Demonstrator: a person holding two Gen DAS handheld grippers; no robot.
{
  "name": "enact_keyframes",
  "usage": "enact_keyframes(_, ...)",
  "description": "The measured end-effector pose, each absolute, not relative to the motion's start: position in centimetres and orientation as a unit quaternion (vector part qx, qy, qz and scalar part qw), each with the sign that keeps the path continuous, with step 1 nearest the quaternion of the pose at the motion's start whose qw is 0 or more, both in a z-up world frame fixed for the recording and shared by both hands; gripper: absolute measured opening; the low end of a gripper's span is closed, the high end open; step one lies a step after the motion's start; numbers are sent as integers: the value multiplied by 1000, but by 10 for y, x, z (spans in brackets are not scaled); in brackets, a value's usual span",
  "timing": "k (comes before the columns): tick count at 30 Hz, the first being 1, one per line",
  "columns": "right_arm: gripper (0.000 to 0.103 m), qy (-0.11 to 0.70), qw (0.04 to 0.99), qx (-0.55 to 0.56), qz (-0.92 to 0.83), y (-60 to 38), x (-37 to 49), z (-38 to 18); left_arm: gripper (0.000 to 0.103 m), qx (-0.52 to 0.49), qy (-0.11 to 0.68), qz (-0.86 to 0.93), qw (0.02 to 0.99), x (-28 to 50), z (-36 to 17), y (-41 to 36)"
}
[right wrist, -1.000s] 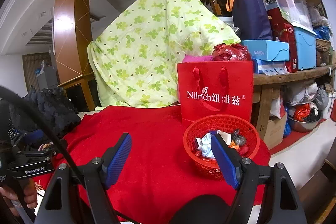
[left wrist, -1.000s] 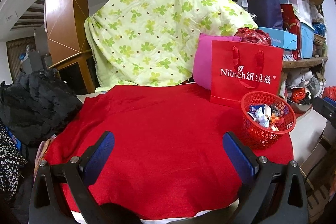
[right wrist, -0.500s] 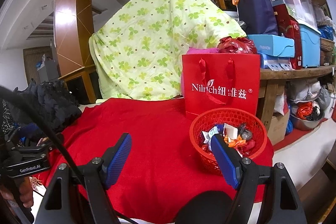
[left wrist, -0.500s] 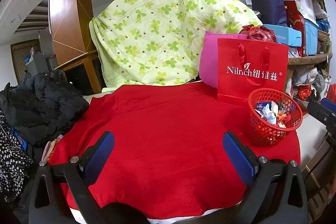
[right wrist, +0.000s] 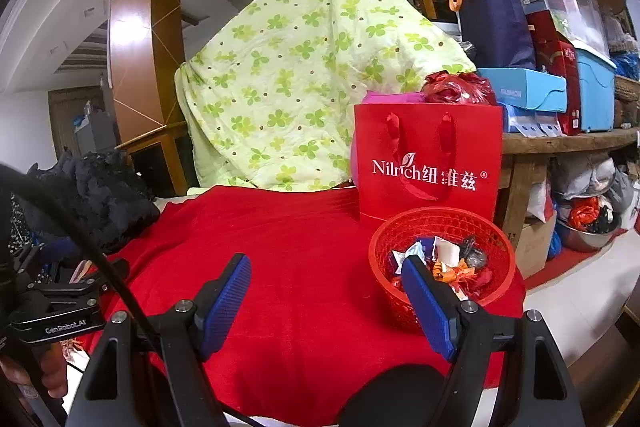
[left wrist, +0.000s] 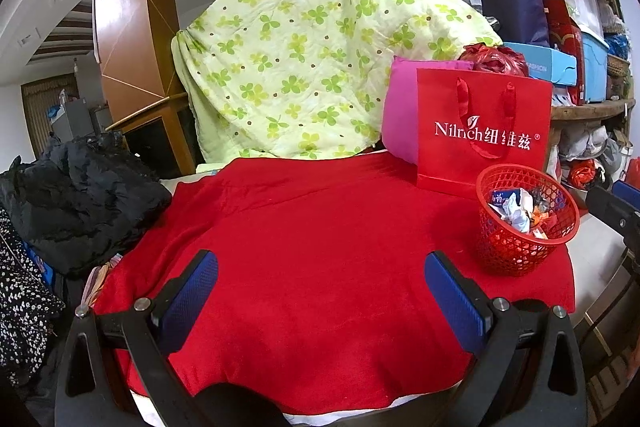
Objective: Collect trash
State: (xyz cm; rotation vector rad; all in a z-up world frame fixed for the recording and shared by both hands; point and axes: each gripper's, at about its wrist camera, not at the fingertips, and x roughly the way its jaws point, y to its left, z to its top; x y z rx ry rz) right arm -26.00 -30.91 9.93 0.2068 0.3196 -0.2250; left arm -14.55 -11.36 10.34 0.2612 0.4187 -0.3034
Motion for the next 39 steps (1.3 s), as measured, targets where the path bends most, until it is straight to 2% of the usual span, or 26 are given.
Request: enact_keyframes(39, 80, 166, 973, 113, -113, -313, -248, 91, 102, 145, 226, -143, 953, -134, 87, -111)
